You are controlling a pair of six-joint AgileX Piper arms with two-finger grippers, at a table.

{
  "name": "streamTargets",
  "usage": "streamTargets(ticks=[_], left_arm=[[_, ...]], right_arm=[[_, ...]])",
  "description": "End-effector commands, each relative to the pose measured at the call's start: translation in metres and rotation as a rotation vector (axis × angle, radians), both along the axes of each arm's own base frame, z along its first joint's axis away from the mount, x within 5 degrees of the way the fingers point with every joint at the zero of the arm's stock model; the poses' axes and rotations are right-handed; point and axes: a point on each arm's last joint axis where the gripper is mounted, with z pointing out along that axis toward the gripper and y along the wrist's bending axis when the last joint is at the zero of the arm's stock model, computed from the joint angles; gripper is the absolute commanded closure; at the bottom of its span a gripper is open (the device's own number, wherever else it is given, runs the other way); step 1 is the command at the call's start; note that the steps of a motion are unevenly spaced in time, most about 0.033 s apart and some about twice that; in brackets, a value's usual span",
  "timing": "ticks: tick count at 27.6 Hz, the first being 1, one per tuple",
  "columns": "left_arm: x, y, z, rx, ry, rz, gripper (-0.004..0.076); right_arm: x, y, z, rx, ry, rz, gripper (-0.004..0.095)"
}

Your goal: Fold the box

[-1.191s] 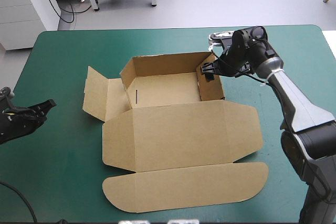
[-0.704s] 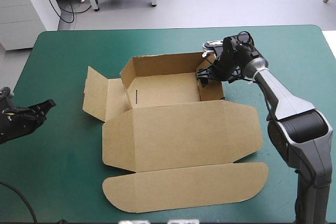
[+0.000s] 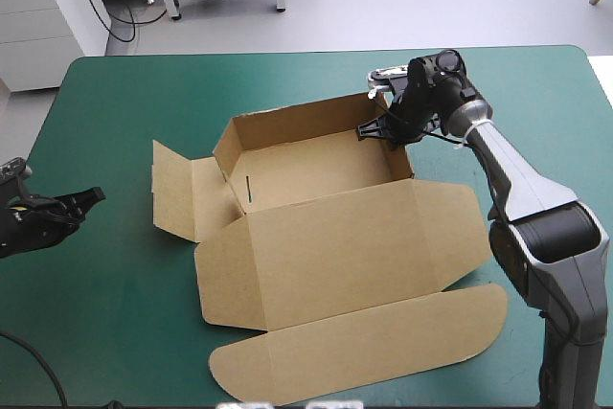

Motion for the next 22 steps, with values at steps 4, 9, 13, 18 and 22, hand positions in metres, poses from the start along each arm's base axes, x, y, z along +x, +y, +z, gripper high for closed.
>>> streamTargets(ticks=[4,9,13,18,22], left_arm=[[0.001,-0.001,0.015,0.067,-0.074,-0.030,0.0715],[0.001,0.000,0.015,0.085,-0.066,-0.035,0.0715],[0.000,-0.001,0.014,0.072,-0.057,-0.040,0.0715],[0.002,-0.001,0.010,0.045,-0.035,-0.046,0.0715],[0.005,-0.002,0.008,0.014,-0.037,-0.040,0.0708]], right_arm=[[-0.074,-0.034,0.160,0.102,-0.415,-0.022,0.0910],[-0.130,-0.049,0.216,0.166,-0.567,-0.020,0.0910],[-0.165,-0.060,0.242,0.192,-0.654,-0.025,0.0910],[-0.186,-0.064,0.255,0.223,-0.695,-0.019,0.0910],[-0.187,-0.057,0.252,0.278,-0.664,0.025,0.0910]])
